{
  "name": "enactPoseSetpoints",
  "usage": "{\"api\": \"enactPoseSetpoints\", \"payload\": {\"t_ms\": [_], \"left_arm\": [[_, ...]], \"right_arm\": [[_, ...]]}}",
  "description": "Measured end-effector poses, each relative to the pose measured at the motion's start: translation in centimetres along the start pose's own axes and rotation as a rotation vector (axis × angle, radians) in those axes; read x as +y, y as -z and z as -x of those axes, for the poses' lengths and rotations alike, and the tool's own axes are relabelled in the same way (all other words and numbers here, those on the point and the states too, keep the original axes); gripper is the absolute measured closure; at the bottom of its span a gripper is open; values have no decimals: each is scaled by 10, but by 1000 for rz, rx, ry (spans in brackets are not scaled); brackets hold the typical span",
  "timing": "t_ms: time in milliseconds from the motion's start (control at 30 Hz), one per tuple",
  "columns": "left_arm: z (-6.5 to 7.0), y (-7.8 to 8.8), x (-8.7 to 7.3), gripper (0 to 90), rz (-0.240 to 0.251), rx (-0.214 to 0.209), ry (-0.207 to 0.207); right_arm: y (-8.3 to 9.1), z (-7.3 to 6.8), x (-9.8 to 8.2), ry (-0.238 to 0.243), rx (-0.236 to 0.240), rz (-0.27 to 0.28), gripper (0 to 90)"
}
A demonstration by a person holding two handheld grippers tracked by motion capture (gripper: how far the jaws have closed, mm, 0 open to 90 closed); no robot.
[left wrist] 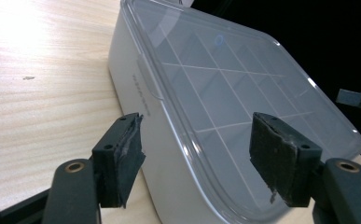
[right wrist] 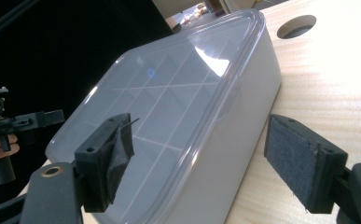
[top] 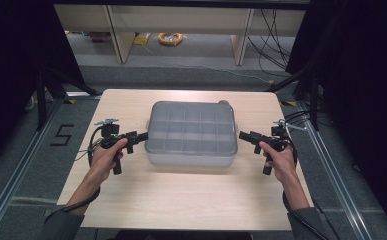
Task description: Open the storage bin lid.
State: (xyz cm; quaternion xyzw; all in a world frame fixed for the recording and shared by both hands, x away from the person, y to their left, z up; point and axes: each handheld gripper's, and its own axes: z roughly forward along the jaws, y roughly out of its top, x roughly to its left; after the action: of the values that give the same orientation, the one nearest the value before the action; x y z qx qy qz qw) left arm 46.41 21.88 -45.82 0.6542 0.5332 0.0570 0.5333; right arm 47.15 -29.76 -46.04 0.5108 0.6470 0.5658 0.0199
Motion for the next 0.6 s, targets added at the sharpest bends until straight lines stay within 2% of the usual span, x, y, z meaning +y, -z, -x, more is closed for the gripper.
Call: {"api": "enactPoseSetpoints", "payload": {"t_ms": [33,133,167,200,233,267,300,333,400,533,600], "left_arm": [[-1,-2,1,336,1,0,6],[-3,-7,5,334,-3,-1,19],[-4,-8,6,334,0,0,22],[-4,-9,7,334,1,2,24],[-4,-11,9,335,-5,2,22],[-5,-12,10,334,-8,6,22],[-5,-14,11,334,-6,13,19],[-6,-16,13,338,-13,21,18],[-6,-20,16,347,-18,26,20],[-6,-30,22,378,-37,21,21],[-5,-34,24,397,-30,19,37]], "right_arm": [[-1,-3,1,-40,1,-10,260],[-7,-1,4,4,-5,-2,288],[-9,-1,5,1,1,-6,301],[-9,-4,5,-34,0,-16,322],[-12,-1,7,9,-7,-8,350],[-14,-1,8,16,-3,-7,362],[-15,-1,9,-5,-16,-18,365],[-17,-3,9,-38,-9,-27,374],[-21,0,12,-13,-18,-14,400],[-29,1,15,-31,-31,-29,446],[-34,0,16,-34,-45,-26,462]]}}
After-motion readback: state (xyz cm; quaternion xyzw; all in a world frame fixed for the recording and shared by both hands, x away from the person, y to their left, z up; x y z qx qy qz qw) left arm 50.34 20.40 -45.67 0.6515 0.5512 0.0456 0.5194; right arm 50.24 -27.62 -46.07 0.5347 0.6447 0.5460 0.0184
